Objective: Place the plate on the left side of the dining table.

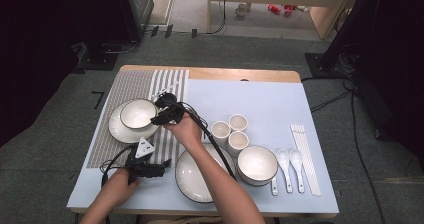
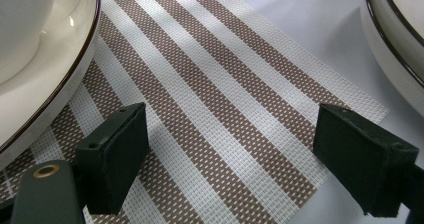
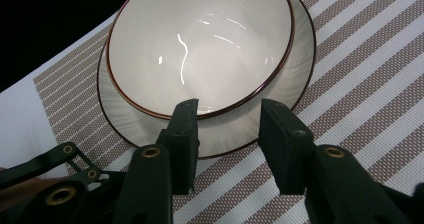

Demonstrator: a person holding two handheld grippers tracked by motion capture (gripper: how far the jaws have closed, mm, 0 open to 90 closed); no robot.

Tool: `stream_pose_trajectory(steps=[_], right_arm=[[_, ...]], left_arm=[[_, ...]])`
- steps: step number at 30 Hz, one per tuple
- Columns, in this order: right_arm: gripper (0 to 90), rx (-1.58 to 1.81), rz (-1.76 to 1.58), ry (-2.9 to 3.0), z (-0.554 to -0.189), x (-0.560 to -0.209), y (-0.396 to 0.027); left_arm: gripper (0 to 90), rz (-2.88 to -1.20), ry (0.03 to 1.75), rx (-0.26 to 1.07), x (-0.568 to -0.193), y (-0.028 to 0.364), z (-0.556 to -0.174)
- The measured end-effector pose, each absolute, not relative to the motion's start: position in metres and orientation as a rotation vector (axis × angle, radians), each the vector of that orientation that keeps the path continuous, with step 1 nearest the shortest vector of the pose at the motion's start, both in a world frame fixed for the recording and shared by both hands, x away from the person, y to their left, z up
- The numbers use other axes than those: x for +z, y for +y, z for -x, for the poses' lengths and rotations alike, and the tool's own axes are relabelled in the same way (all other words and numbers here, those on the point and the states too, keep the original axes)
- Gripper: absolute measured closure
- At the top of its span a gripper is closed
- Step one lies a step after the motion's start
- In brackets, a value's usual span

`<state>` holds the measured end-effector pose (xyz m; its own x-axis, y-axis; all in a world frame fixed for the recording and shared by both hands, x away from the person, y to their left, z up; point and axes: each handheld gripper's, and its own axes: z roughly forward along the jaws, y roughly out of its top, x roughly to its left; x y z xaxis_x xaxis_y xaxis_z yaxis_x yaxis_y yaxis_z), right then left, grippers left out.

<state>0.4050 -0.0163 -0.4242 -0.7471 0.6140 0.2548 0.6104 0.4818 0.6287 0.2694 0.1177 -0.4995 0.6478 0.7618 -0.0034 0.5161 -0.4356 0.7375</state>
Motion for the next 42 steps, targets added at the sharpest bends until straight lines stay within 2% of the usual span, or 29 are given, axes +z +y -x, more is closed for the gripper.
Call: stream_pose_trajectory(steps=[23, 42], right_arm=[[56.2, 1.099, -1.068, 2.7, -0.407, -0.428, -0.01], [45.6, 1.138, -1.075, 2.679, -0.398, -0.404, -0.025]], left_arm=[[14.7, -2.134, 0.989, 0.431, -0.499, 0.118, -0.269], [14.7, -2.137, 0.987, 0.43, -0.499, 0.118, -0.269]])
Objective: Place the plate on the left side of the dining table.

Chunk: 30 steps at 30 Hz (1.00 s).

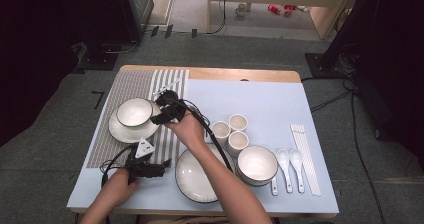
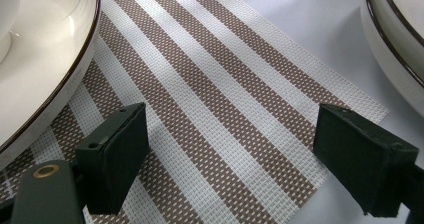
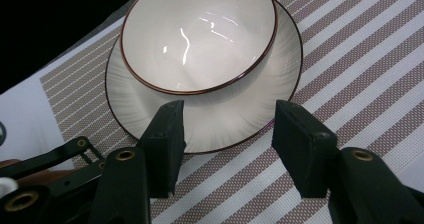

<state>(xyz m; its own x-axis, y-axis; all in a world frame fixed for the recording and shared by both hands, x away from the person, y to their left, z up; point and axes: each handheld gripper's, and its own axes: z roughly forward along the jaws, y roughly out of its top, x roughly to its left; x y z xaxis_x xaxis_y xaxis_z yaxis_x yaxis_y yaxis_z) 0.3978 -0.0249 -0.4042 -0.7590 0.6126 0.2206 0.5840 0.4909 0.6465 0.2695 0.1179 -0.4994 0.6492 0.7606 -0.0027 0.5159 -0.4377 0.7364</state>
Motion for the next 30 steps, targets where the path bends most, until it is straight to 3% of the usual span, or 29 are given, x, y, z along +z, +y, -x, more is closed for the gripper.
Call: stream_pose_trajectory(steps=[19, 30], right_arm=[[32.2, 1.204, -1.101, 2.639, -0.389, -0.389, -0.049], [29.2, 1.24, -1.13, 2.642, -0.38, -0.379, -0.055]], left_arm=[[14.7, -2.137, 0.987, 0.429, -0.499, 0.118, -0.27], [14.7, -2.137, 0.987, 0.429, -0.499, 0.118, -0.27]])
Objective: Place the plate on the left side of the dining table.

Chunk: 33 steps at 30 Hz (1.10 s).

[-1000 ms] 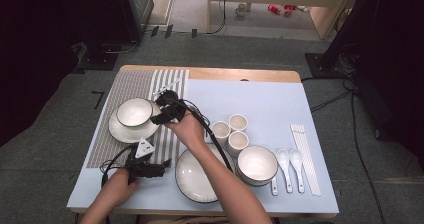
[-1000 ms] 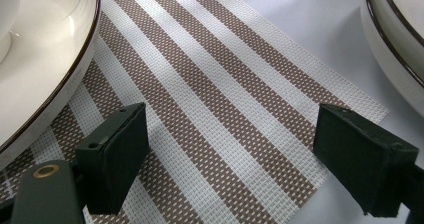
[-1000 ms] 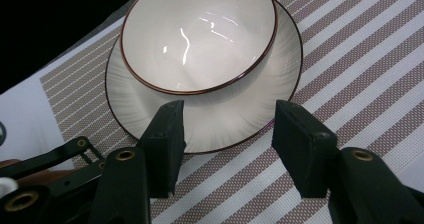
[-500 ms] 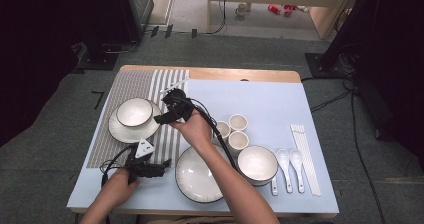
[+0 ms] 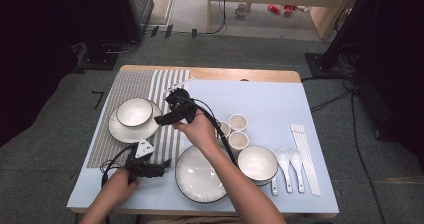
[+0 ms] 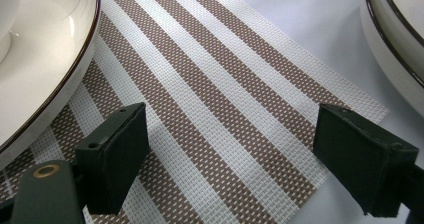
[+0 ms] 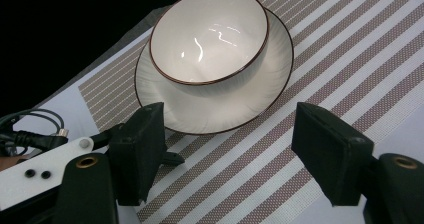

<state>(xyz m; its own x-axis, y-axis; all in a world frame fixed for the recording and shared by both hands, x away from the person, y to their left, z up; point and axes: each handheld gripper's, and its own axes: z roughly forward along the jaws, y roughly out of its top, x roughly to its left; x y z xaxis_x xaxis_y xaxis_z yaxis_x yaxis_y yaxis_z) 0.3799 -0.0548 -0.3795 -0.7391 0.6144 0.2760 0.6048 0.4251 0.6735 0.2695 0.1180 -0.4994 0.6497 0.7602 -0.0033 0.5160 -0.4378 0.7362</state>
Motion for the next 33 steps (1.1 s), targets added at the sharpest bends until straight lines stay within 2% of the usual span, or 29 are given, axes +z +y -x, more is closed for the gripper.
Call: stream_pose_trajectory(steps=[17, 33], right_arm=[[29.9, 1.273, -1.086, 2.65, -0.359, -0.363, -0.073], [30.3, 1.225, -1.046, 2.645, -0.346, -0.361, -0.093]], left_arm=[[14.7, -2.139, 0.987, 0.428, -0.499, 0.118, -0.269], [14.7, -2.137, 0.987, 0.427, -0.499, 0.118, -0.269]])
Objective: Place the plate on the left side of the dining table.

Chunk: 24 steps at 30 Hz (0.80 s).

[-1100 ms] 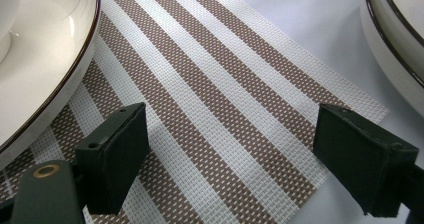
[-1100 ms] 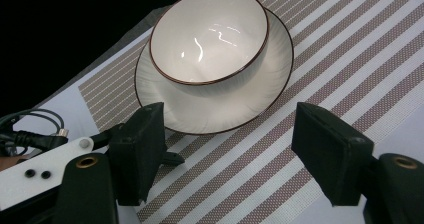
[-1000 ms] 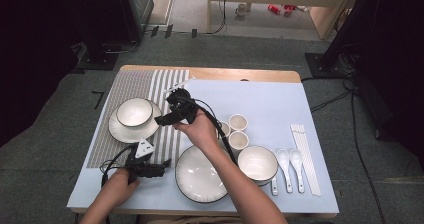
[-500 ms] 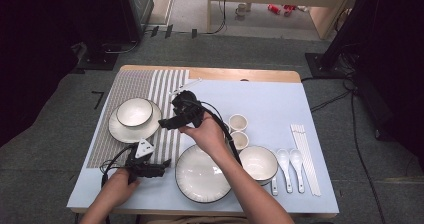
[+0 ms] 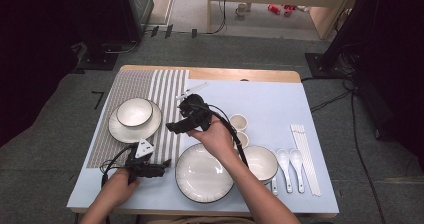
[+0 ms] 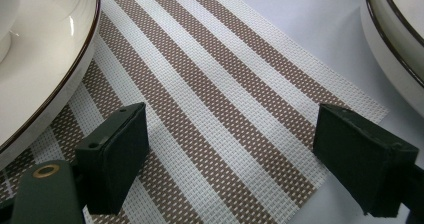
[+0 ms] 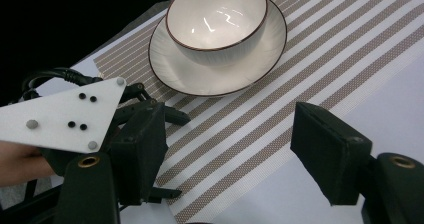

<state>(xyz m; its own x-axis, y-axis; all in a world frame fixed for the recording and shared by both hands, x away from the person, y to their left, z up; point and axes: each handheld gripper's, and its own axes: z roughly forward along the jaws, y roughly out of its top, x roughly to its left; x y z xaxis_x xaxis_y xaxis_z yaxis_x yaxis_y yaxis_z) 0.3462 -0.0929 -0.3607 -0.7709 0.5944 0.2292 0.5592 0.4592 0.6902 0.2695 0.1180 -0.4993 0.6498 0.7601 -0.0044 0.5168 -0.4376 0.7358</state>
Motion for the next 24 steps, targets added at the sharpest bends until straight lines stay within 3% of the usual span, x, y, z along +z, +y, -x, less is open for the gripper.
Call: stream_pose_trajectory(steps=[24], right_arm=[[30.4, 1.253, -1.034, 2.631, -0.344, -0.356, -0.14]], left_arm=[[14.7, -2.131, 0.99, 0.427, -0.5, 0.118, -0.269]])
